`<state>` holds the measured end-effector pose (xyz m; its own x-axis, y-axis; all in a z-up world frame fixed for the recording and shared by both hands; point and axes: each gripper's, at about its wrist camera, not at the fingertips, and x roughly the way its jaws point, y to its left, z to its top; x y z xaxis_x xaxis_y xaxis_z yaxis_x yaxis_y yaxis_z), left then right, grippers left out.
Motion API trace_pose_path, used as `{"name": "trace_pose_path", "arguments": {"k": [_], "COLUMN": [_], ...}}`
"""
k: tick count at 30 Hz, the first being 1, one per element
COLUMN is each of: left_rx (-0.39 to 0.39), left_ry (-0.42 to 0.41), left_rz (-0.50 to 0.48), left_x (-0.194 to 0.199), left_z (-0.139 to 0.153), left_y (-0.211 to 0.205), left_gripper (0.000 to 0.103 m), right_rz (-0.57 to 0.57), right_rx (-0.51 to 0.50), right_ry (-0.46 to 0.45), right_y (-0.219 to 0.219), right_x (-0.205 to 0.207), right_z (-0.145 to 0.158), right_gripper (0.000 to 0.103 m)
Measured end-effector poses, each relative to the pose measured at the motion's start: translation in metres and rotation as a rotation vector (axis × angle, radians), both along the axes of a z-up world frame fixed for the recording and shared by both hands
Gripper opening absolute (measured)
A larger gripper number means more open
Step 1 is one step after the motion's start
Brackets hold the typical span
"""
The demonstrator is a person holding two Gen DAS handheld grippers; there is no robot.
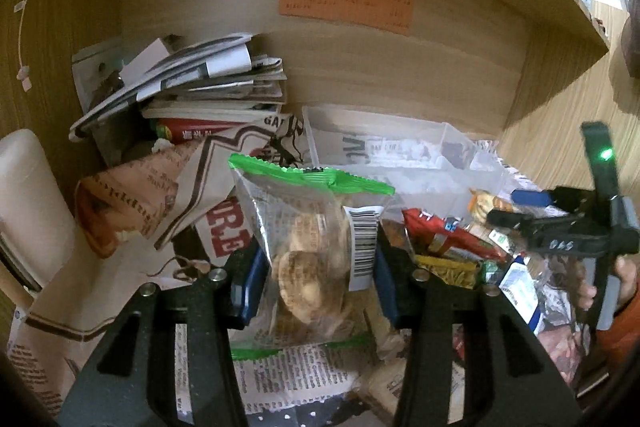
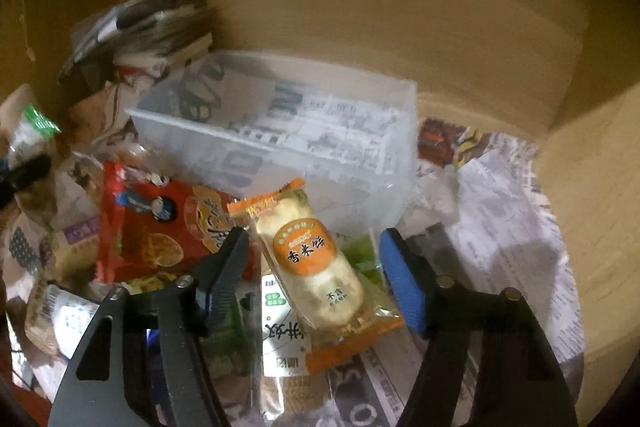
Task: Organize snacks
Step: 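Grasp the green-topped cookie bag with the left gripper while the right grasps the orange-labeled rice cake packet, then carry both packets over the clear plastic box and open both grippers to drop them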
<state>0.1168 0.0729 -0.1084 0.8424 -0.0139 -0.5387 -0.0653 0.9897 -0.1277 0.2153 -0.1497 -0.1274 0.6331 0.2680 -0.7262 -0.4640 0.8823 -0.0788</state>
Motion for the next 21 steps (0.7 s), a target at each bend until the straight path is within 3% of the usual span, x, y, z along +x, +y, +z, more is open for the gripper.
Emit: {"name": "trace_pose_path", "arguments": {"k": [7,15,17,21], "left_rx": [0.015,0.033,0.041,0.064], "left_ry": [-0.007,-0.014,-0.019,-0.035], "left_rz": [-0.012,-0.048,-0.059,-0.076], "left_x": [0.003,0.009,0.012,0.018], "left_z": [0.009,0.021,0.028,0.039], "left_y": [-0.004,-0.014,-0.017,-0.024], "left_gripper": [0.047,0.047,0.047,0.047], "right_rz": [0.017,0.042,0.061,0.065], "right_rx": [-0.056,-0.005,-0.005,-0.011], "right_ry": [-0.02,-0.014,-0.001,0.029], "right_y": [0.001,0.0,0.002,0.005], "right_x": [-0.002,-0.004,-0.004,-0.001], "right_z": [0.002,0.005,0.002,-0.007], "right_gripper": [0.057,0.05,0.04,0.04]}}
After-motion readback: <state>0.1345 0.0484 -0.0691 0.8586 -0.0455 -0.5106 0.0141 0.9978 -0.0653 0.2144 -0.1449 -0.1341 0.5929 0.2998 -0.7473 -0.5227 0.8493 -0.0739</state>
